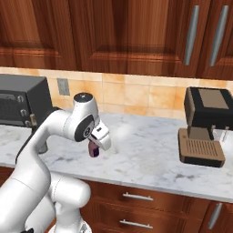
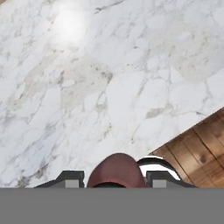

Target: There is a wine glass and glass cup on the dining counter. Place the wine bottle next to the wine glass and the juice bottle next to the glass cup.

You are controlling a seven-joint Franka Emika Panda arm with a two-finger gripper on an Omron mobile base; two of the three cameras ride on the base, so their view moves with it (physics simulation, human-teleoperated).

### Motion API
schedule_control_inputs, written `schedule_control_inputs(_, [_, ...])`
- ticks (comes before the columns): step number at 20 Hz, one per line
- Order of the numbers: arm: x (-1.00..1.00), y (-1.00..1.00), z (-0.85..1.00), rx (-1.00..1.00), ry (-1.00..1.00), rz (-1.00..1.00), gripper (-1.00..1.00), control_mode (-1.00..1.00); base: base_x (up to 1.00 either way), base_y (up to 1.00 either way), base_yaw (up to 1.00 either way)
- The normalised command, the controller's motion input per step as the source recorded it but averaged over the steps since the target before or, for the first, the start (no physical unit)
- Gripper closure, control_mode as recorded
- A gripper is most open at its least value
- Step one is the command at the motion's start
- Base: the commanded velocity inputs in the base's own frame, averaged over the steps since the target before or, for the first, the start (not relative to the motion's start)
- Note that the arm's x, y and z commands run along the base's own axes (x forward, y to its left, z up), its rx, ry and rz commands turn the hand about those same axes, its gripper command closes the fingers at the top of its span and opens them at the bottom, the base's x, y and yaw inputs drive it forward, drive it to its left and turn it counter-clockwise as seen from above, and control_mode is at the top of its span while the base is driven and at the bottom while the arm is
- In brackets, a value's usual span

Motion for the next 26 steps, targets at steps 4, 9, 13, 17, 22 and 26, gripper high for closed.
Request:
schedule_control_inputs(4, [0.00, 0.00, 0.00, 0.00, 0.00, 0.00, 1.00, 1.00, -0.34, -0.02, -0.43])
schedule_control_inputs(9, [0.00, 0.00, 0.00, 0.00, 0.00, 0.00, 1.00, 1.00, -0.04, 0.04, -0.87])
schedule_control_inputs(13, [0.00, 0.00, 0.00, 0.00, 0.00, 0.00, 1.00, 1.00, 0.00, 0.07, -0.96])
schedule_control_inputs(17, [0.00, 0.00, 0.00, 0.00, 0.00, 0.00, 1.00, 1.00, 0.00, 0.07, -0.97])
schedule_control_inputs(22, [0.00, 0.00, 0.00, 0.00, 0.00, 0.00, 1.00, 1.00, 0.00, 0.08, -0.96])
schedule_control_inputs(26, [0.00, 0.00, 0.00, 0.00, 0.00, 0.00, 1.00, 1.00, 0.00, 0.08, -0.96])
